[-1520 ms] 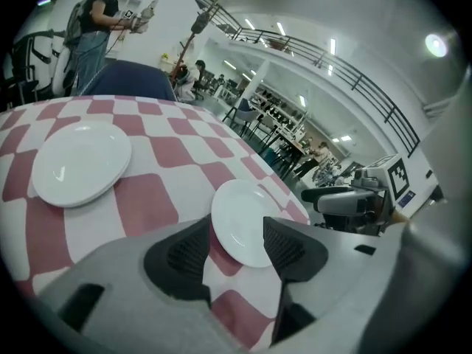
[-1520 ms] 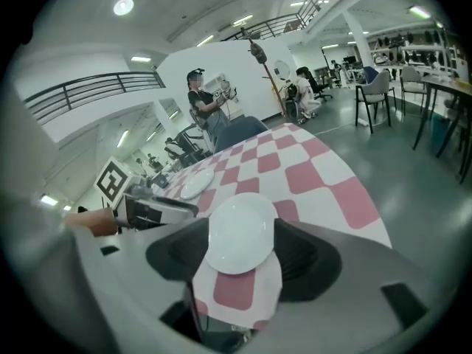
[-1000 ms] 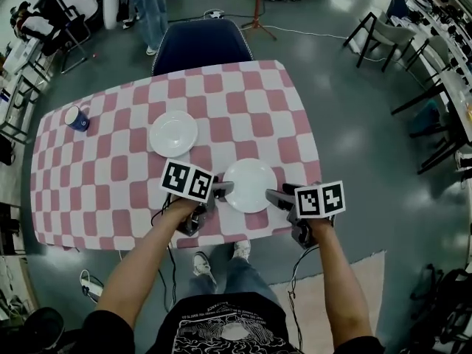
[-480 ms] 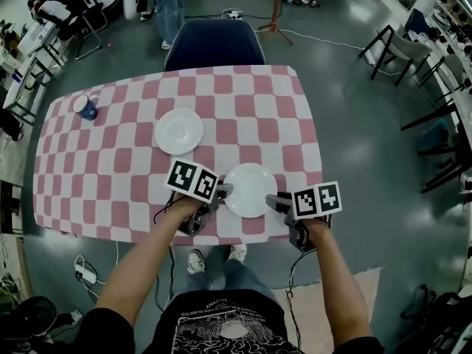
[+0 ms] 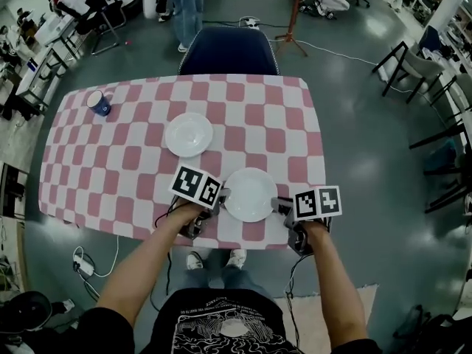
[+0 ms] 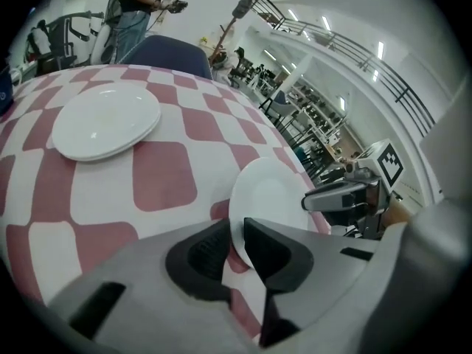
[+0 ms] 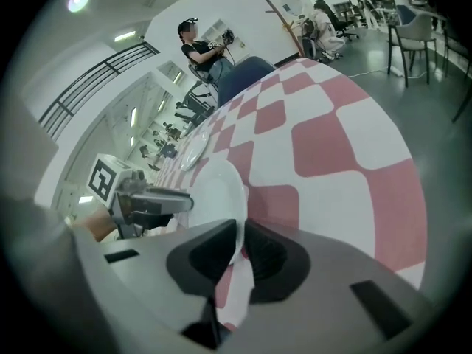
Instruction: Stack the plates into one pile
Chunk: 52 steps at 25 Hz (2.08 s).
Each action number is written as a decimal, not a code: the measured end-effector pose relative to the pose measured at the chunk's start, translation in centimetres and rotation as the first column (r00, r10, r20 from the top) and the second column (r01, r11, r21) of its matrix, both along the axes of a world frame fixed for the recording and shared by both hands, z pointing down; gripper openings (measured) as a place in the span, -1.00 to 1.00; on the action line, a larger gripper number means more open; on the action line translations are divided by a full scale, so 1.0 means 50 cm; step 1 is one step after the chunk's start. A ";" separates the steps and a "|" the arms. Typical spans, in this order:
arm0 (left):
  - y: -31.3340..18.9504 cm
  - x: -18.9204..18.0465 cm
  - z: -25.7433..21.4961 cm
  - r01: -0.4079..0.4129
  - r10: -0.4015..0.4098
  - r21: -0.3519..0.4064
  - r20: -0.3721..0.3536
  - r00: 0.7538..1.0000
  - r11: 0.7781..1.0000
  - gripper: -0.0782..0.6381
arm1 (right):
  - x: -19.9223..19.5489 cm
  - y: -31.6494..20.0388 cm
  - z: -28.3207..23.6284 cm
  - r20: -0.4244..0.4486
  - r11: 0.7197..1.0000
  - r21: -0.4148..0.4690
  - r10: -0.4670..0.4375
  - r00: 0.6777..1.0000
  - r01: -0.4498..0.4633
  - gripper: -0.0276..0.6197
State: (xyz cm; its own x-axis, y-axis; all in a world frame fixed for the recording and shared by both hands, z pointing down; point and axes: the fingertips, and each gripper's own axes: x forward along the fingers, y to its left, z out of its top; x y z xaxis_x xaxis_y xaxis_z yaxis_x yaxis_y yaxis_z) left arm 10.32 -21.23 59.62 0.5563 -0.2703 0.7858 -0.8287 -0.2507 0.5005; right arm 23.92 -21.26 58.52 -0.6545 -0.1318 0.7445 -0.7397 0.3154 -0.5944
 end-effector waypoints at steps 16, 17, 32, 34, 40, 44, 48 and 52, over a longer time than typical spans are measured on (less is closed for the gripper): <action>-0.046 -0.192 -0.124 0.227 -0.233 0.141 0.032 0.972 0.964 -0.61 | -0.194 -0.098 -0.121 0.063 0.977 0.118 -0.188 0.980 0.180 -0.81; -0.050 -0.207 -0.129 0.238 -0.245 0.148 0.030 0.969 0.960 -0.61 | -0.209 -0.104 -0.126 0.065 0.975 0.125 -0.193 0.979 0.184 -0.81; -0.185 -0.409 -0.122 0.280 -0.286 0.169 0.013 0.958 0.945 -0.62 | -0.407 -0.230 -0.107 0.068 0.986 0.102 -0.143 0.987 0.135 -0.80; -0.203 -0.425 -0.108 0.275 -0.281 0.159 0.011 0.960 0.948 -0.62 | -0.423 -0.246 -0.093 0.064 0.989 0.089 -0.126 0.990 0.120 -0.80; -0.242 -0.464 -0.076 0.262 -0.265 0.129 0.010 0.964 0.956 -0.62 | -0.460 -0.276 -0.057 0.056 0.996 0.048 -0.082 0.995 0.080 -0.79; -0.258 -0.477 -0.058 0.249 -0.251 0.111 0.004 0.968 0.962 -0.62 | -0.472 -0.286 -0.036 0.061 0.999 0.022 -0.047 0.997 0.045 -0.79; -0.275 -0.483 -0.049 0.249 -0.249 0.113 -0.015 0.968 0.962 -0.61 | -0.479 -0.299 -0.023 0.063 1.000 0.021 -0.019 0.998 0.018 -0.77; -0.284 -0.482 -0.042 0.242 -0.242 0.118 -0.016 0.970 0.963 -0.61 | -0.478 -0.306 -0.015 0.049 0.999 0.036 -0.008 0.999 0.006 -0.76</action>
